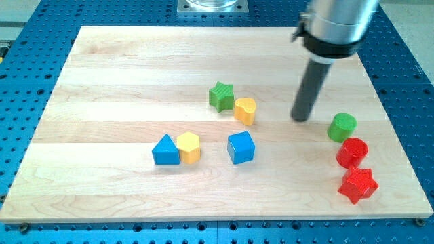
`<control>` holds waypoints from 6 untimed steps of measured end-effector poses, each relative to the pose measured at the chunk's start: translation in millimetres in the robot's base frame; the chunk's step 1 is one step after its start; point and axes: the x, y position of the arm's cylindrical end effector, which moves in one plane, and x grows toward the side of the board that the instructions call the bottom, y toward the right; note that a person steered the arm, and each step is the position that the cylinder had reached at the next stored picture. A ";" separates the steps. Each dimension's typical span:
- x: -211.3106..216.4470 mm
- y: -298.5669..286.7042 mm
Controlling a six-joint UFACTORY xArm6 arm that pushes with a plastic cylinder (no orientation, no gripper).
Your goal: Slide the heart to the top left side of the green circle
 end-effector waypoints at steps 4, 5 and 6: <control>-37.1 -55.1; -68.8 -62.3; -68.4 -4.8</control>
